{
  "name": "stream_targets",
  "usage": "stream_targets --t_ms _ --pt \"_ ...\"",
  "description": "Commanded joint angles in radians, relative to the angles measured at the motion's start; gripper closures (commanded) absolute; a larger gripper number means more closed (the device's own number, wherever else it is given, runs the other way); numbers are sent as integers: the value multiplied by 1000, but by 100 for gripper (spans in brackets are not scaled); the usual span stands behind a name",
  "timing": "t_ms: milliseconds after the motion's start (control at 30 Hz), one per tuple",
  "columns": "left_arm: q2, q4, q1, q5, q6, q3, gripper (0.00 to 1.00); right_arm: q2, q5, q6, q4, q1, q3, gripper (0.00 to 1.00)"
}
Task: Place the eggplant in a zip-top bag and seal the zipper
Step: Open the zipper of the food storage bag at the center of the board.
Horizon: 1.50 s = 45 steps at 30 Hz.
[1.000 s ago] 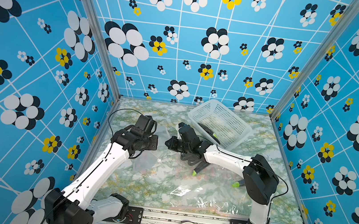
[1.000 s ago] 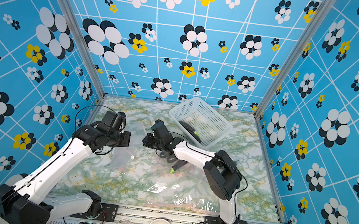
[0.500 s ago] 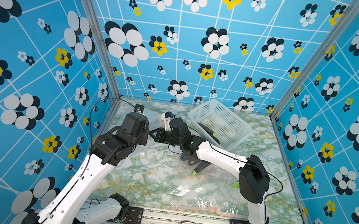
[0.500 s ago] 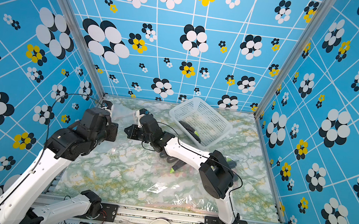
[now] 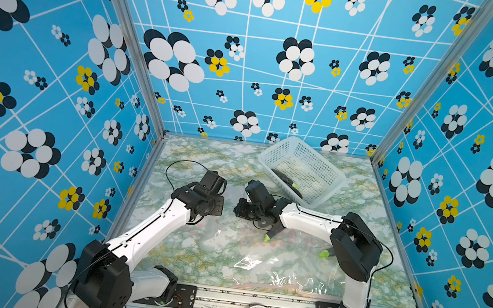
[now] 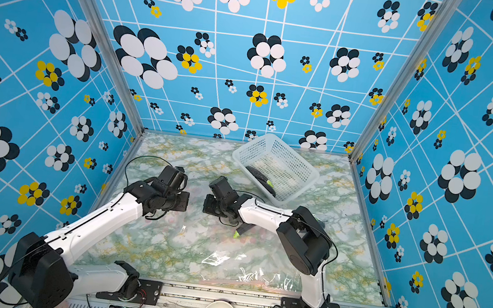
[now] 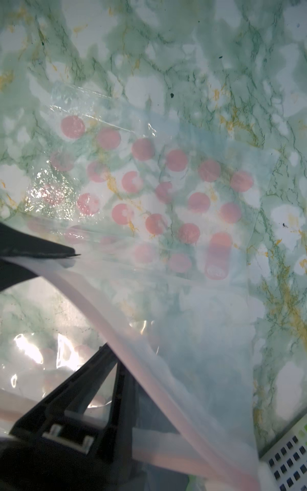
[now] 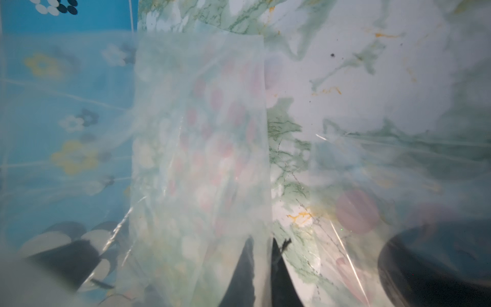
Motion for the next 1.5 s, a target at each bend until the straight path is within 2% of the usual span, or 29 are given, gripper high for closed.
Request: stream_targets --t_ms 0,100,300,367,433,500,700,833,1000,1033,1133,1267,1400,1467 --pt "-52 -42 14 -35 9 61 100 -10 40 -34 -86 -26 4 87" --pt "-90 -78 43 -61 44 77 100 -13 40 -46 -90 -32 -4 87" --pt "-102 -41 84 24 16 39 100 -32 -36 -26 60 -26 -23 86" --pt "-91 -10 84 56 -15 19 100 -38 -55 -18 74 -25 -16 79" --pt "-73 9 82 69 -44 7 100 -55 -73 -10 87 -25 -18 69" --pt "-55 14 81 68 -56 2 100 -82 -75 -6 102 -25 -30 63" --pt "-39 10 75 32 -55 1 100 -116 -87 6 122 -22 -53 63" --pt "-39 20 72 31 -63 -5 100 -106 -105 25 140 -14 -47 67" --pt "-42 22 70 53 -77 -2 100 -93 -68 21 80 -5 -27 96" --pt "-47 21 69 58 -78 -3 95 -92 -51 23 67 -5 -29 98" --pt "-64 17 70 56 -78 -17 84 -99 -23 44 78 -11 -44 100" --pt "-82 20 72 55 -87 -56 78 -111 -17 72 95 -12 -47 99" --pt "-113 40 72 89 -114 -82 79 -114 -10 102 105 -12 -52 100" --pt "-134 49 72 95 -125 -93 82 -110 -9 105 99 -14 -49 100"
